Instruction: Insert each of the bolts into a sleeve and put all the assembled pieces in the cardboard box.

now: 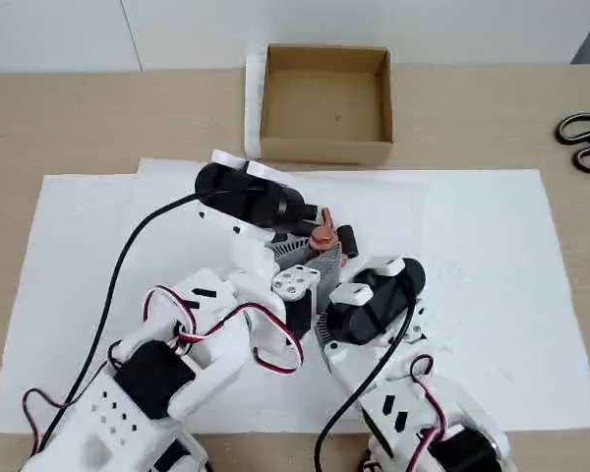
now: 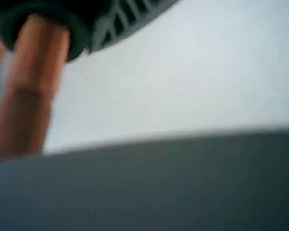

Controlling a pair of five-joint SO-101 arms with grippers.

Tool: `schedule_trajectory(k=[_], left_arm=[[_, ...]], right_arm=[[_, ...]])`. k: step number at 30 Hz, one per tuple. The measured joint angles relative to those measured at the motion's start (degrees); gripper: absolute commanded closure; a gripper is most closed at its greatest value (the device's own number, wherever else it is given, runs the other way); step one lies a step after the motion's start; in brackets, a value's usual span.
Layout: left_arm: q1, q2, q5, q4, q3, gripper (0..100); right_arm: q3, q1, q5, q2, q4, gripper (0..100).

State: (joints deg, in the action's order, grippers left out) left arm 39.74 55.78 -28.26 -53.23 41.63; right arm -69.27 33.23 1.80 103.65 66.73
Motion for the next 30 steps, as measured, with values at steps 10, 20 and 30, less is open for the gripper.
schedule_trajectory(k=[10,20,30], left_arm=[[0.97,0.09,0.0,0.7,3.08,99],[1.05,0.35,1.67,1.14,3.43,99],[1.14,0.62,2.02,1.41,4.4,99]], right_arm=[[0.0,0.0,0.0,0.0,0.0,99.5],[-0.09,0.0,0.18,0.0,0.0,99.5],[-0.09,0.0,0.18,-0.09,0.0,99.5]])
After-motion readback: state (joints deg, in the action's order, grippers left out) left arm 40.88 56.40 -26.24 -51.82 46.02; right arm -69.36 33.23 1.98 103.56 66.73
